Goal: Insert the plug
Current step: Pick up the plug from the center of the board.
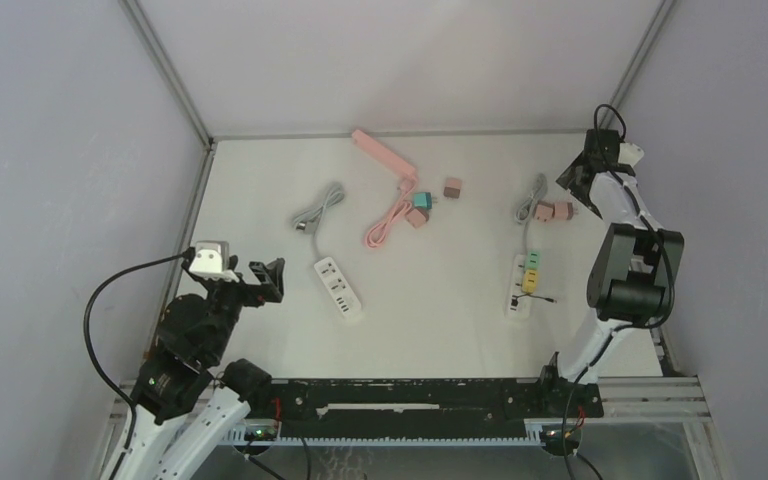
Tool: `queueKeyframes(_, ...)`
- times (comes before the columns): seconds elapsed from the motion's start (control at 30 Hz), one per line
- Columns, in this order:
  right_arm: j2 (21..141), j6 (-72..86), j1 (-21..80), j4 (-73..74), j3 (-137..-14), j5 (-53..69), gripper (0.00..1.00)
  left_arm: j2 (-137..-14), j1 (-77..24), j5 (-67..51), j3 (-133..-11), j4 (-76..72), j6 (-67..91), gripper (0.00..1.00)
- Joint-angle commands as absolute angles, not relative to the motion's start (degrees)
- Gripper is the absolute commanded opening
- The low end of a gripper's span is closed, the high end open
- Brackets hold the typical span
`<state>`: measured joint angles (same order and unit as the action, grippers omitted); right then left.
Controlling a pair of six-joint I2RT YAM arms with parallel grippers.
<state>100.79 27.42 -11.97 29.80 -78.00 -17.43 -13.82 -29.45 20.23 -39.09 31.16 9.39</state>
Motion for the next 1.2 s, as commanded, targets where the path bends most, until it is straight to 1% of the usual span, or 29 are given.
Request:
queueKeyframes(0.0, 107.5, 34.97, -11.22, 33.1, -88.38, -27.45, 0.95, -15.3, -28.59, 18.79, -38.66, 28.83, 7.92, 1.0)
queueKeyframes(0.17, 117.75, 36.88, -10.57, 42.3, -100.03, -28.67, 0.95, -16.55, -28.13, 18.05, -38.67, 28.57, 8.01, 1.0)
queueKeyframes(0.4, 122.65, 36.21, -9.39, 42.14, -102.28, -25.92, 0.94, -18.32, -28.13, 17.4, -38.63, 28.33, 7.93, 1.0)
queueKeyframes(0.5, 124.24, 36.1, -9.05, 43.53, -103.24, -25.24, 0.92, -18.92, -28.13, 17.25, -38.56, 28.24, 7.91, 1.0)
queueKeyframes(0.8, 125.35, 35.09, -9.31, 45.58, -101.45, -23.24, 0.82, -18.84, -28.13, 17.05, -38.58, 28.05, 7.89, 1.0)
queueKeyframes(0.9, 123.2, 34.6, -9.89, 44.49, -98.04, -23.11, 0.79, -18.43, -28.13, 16.76, -38.54, 28.11, 7.89, 1.0)
queueKeyframes(1.17, 115.57, 33.37, -13.0, 40.94, -87.22, -21.51, 0.77, -17.53, -28.13, 16.22, -38.42, 27.94, 8.0, 1.0)
